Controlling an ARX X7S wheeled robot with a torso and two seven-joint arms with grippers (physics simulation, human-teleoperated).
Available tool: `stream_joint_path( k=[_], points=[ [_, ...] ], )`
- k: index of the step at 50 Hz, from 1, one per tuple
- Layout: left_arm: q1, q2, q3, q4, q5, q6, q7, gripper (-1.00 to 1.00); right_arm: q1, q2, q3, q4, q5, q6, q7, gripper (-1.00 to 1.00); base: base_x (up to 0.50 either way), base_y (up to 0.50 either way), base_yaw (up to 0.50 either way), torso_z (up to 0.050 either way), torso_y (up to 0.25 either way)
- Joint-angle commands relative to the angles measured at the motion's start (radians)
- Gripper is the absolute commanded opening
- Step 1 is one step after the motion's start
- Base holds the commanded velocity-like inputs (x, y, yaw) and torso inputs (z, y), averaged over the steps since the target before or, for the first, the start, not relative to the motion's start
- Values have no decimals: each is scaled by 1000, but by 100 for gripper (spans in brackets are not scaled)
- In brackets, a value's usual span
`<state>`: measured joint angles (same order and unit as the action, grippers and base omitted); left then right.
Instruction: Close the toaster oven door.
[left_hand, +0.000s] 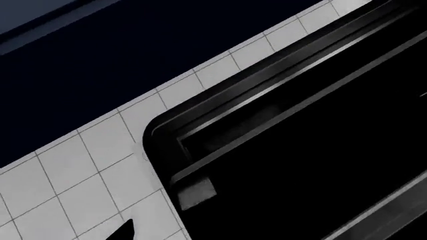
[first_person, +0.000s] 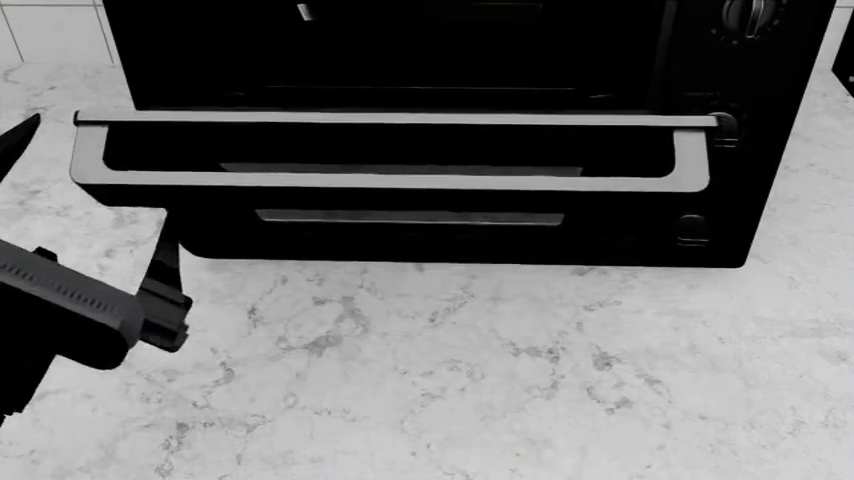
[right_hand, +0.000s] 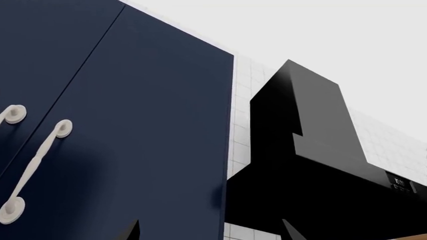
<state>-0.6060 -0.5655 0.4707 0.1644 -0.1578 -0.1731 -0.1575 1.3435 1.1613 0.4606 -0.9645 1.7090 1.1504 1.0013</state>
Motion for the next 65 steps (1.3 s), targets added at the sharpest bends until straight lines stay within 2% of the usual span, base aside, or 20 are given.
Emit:
stream_joint_path(
  k=[1, 14, 23, 50, 61, 65],
  points=[
    [-25, 162, -60, 269, -132, -253, -163, 100, -3, 7, 7, 2, 7, -4, 3, 100, 0, -3, -2, 0, 10],
    [-91, 331, -119, 217, -174, -390, -336, 100, -30, -2, 48, -1, 7, 5, -6, 100, 0, -3, -2, 2, 3],
    [-165, 382, -109, 86, -123, -382, -390, 100, -42, 3, 72, -1, 21, 6, -2, 100, 0, -1, -1, 1, 5],
    [-479, 520, 24, -568, 11, -147, -379, 100, -89, -3, 160, 1, 16, 45, -37, 100, 0, -1, -1, 1, 3],
    [-569, 554, 79, -791, 8, -55, -384, 100, -95, 28, 191, 9, 49, 46, -26, 100, 8, -1, -3, 2, 1],
    [-630, 562, 152, -924, -47, 9, -405, 100, -104, 33, 222, 11, 63, 58, -27, 100, 32, -1, -7, 2, 0]
  ],
)
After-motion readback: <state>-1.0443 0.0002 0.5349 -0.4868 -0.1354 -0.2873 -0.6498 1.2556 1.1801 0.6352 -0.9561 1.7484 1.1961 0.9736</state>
